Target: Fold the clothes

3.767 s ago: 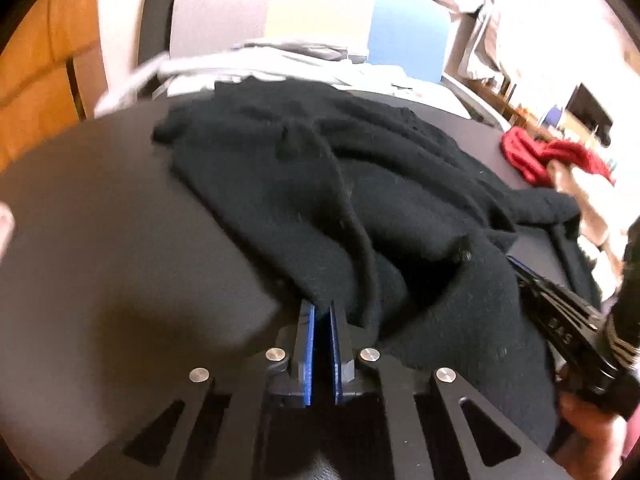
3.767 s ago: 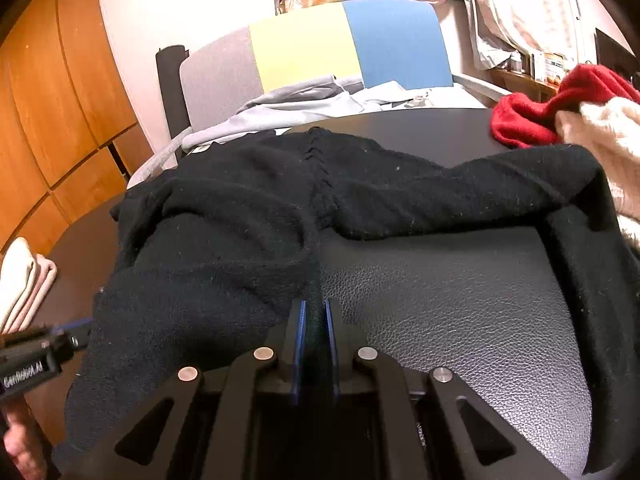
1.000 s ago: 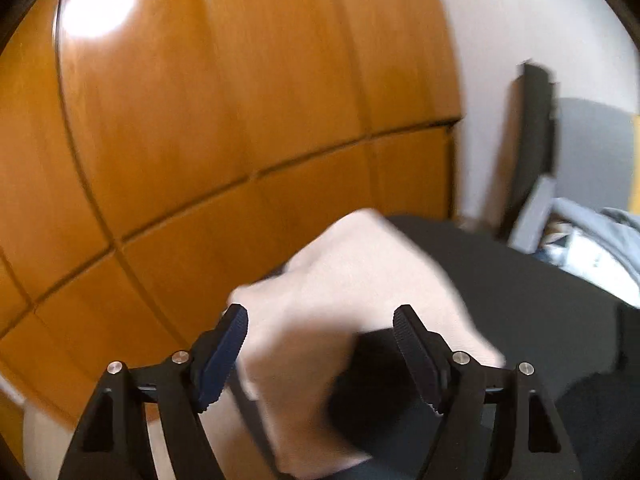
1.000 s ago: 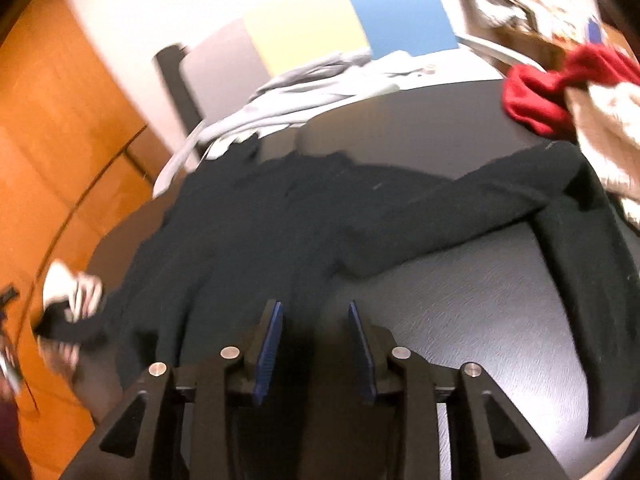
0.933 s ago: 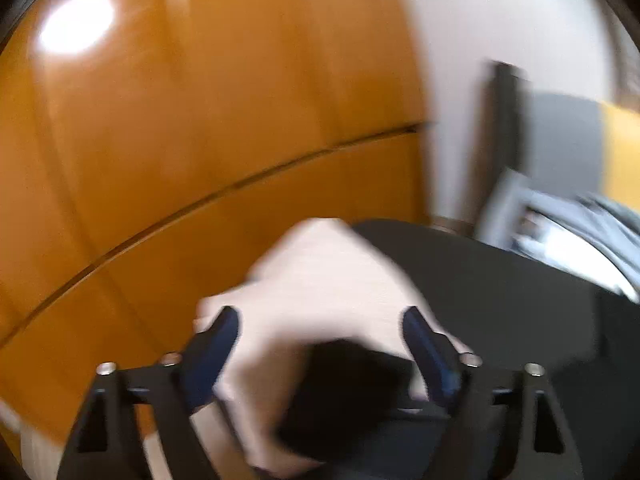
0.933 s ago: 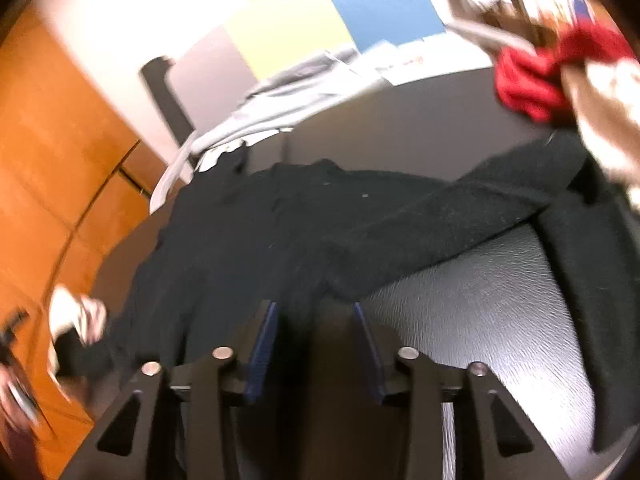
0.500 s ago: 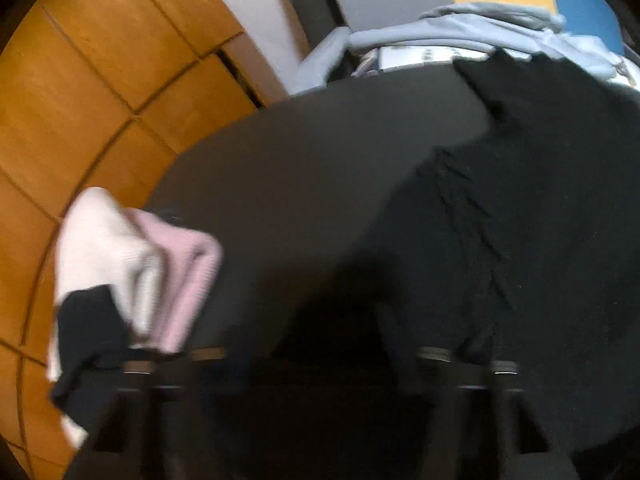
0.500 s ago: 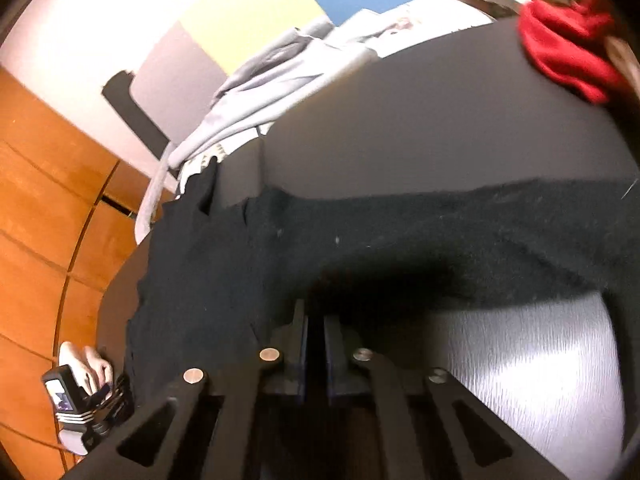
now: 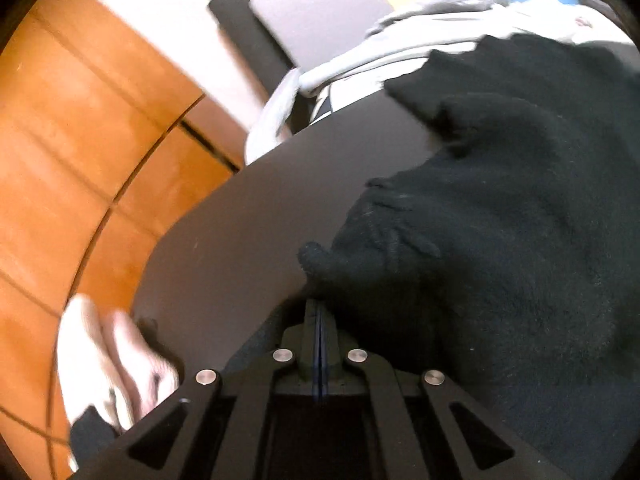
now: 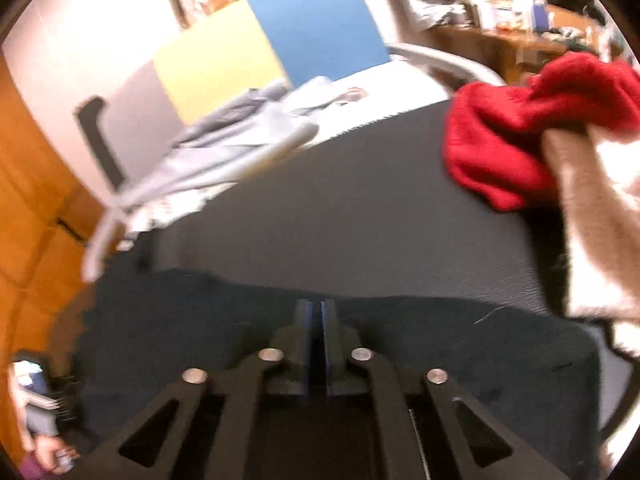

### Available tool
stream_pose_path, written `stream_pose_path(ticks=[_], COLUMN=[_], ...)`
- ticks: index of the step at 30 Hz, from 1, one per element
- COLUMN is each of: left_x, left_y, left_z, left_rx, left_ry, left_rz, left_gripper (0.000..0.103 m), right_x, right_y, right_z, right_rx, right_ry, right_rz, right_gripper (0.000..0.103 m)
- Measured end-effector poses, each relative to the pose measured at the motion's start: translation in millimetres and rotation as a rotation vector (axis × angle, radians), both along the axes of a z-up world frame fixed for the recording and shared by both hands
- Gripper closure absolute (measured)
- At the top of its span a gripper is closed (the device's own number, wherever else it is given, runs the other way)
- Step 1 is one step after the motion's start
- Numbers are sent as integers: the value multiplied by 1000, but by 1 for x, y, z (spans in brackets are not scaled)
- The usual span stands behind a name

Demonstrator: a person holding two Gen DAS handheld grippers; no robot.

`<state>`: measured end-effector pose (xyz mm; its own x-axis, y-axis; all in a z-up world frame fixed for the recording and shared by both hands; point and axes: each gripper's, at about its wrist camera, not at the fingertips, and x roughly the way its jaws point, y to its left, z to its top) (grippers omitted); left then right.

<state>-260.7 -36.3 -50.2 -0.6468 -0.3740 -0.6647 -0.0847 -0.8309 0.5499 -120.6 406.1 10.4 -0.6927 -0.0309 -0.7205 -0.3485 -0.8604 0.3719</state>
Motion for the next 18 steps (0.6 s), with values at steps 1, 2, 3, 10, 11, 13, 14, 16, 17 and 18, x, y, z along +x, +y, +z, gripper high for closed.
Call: stream_pose_path(ticks=[1, 2, 3, 10, 11, 13, 14, 16, 17, 18], left_x=[-1, -4, -5, -3, -2, 1, 2, 5, 6, 8], left_y=[-2, -10, -20, -48, -45, -39, -36, -32, -30, -25], left_z=[5, 14, 23, 51, 49, 38, 33, 28, 26, 24], left_rx=[42, 98, 168, 225, 181, 115, 82, 39, 40, 50], left_ry=[-15, -33, -54, -32, -23, -28, -31, 2, 3, -19], left_rz=[-1, 11, 49, 123, 101, 57, 35, -2, -23, -36], left_gripper=[103, 102, 97, 38, 32, 18, 18, 23, 36, 82], right_x=[-8, -16, -24, -138, -151, -177, -186, -187, -180, -177], right_y=[-12, -25, -37, -111, -116, -128, -136, -148, -152, -158], right_z=[9, 18, 27, 11, 5, -12, -21, -33, -34, -35], right_rx=[46, 91, 136, 234, 239, 249, 276, 349, 409, 468], right_ry=[12, 24, 35, -102, -121, -194, -228, -258, -239, -248], right_rz=[54, 108, 163, 496, 507, 541, 553, 572, 578, 581], right_gripper=[72, 70, 68, 63, 62, 62, 62, 63, 71, 80])
